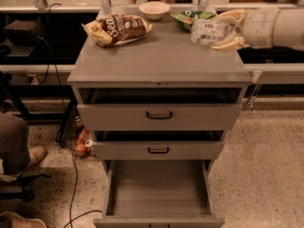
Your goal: Pick blue plastic bottle from bottom drawer and place on counter
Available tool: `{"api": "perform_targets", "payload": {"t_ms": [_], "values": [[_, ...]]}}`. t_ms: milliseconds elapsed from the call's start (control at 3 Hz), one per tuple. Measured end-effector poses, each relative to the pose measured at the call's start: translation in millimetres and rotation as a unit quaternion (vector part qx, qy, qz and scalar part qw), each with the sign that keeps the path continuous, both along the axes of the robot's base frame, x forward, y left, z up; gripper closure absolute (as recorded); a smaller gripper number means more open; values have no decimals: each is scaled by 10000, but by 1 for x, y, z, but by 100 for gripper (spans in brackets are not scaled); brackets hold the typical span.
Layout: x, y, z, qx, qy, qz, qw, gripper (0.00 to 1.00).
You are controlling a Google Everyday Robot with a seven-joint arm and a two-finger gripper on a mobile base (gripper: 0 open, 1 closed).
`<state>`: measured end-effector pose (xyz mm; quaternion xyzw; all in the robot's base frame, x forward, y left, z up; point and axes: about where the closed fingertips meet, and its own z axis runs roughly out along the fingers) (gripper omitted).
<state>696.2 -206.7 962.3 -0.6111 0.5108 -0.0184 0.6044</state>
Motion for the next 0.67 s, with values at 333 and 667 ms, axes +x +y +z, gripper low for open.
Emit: {"api": "perform_targets", "payload": {"t_ms": [333, 667], "values": [[22, 20, -15, -111, 624, 226, 9977, 100], [38, 42, -37, -247, 1185, 497, 9914, 100]]}}
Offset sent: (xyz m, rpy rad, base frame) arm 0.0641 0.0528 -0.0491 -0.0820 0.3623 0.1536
